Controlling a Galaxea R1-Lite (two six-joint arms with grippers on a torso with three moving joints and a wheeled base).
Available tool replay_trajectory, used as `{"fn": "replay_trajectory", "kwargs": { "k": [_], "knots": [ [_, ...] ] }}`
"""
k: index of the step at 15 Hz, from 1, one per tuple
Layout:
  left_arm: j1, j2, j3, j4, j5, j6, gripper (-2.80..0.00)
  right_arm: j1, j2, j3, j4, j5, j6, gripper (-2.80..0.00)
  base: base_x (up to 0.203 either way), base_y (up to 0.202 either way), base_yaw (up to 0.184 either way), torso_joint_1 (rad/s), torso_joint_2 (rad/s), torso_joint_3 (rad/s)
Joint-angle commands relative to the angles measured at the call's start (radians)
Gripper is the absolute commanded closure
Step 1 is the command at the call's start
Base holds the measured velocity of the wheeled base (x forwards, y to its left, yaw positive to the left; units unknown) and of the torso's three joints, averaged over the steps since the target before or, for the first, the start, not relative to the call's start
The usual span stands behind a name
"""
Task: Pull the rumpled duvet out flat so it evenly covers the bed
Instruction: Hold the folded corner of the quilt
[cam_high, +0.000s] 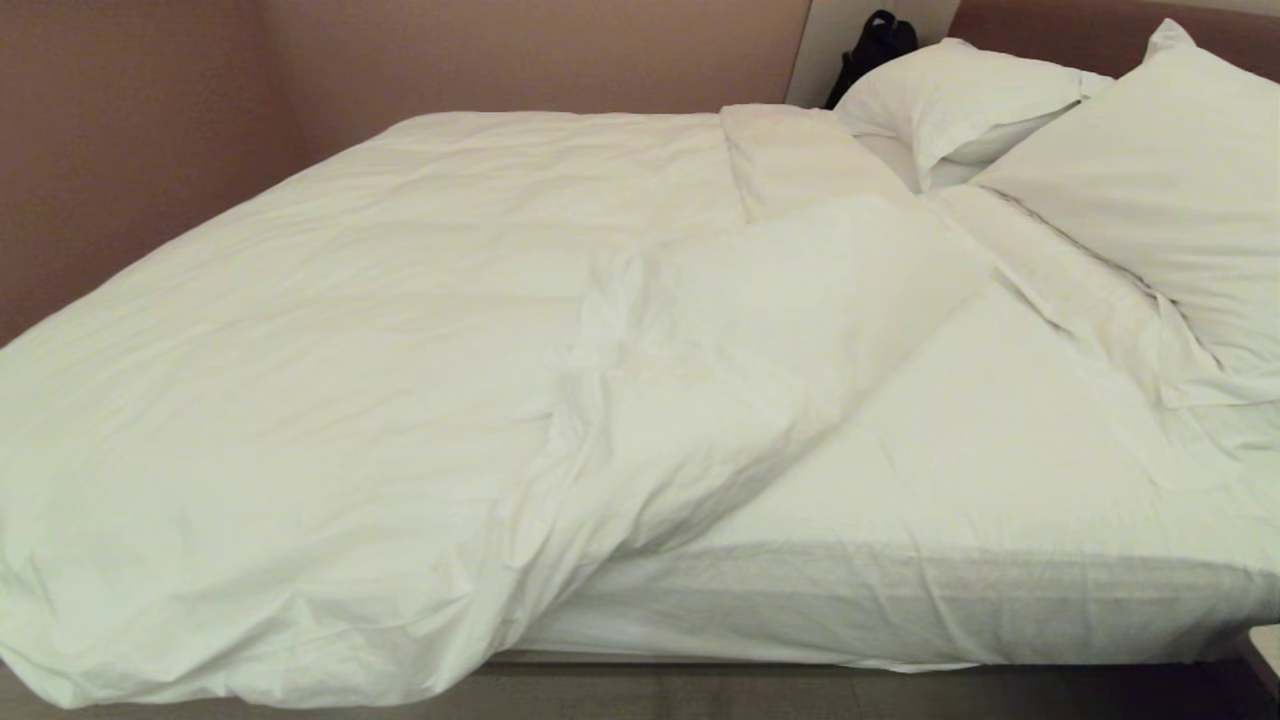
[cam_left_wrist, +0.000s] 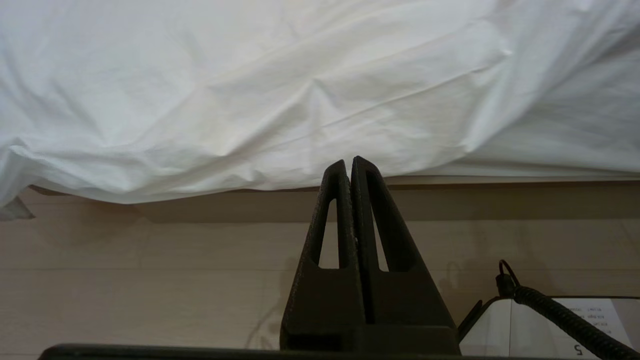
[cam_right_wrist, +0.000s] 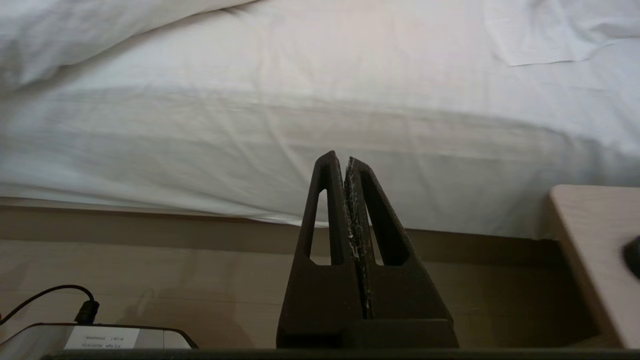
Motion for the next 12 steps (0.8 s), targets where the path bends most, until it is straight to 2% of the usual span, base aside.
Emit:
{"fn": "replay_trajectory", "kwargs": {
  "k": [1,8,12],
  "knots": [
    [0.001,0.000,0.000,0.001,0.000,0.000,0.00,0.001,0.001,0.000,0.000,0.001,-0.001,0.00,0.000,-0.192,0.005,-0.002,0.00,0.002],
    [0.001,0.000,0.000,0.001,0.000,-0.029,0.00,0.001,0.001,0.000,0.000,0.001,-0.001,0.00,0.000,-0.178,0.000,0.003,0.00,0.000],
    [0.001,0.000,0.000,0.001,0.000,-0.029,0.00,-0.001,0.001,0.000,0.000,0.001,-0.001,0.00,0.000,-0.017,0.001,0.002,0.00,0.001]
  ]
}}
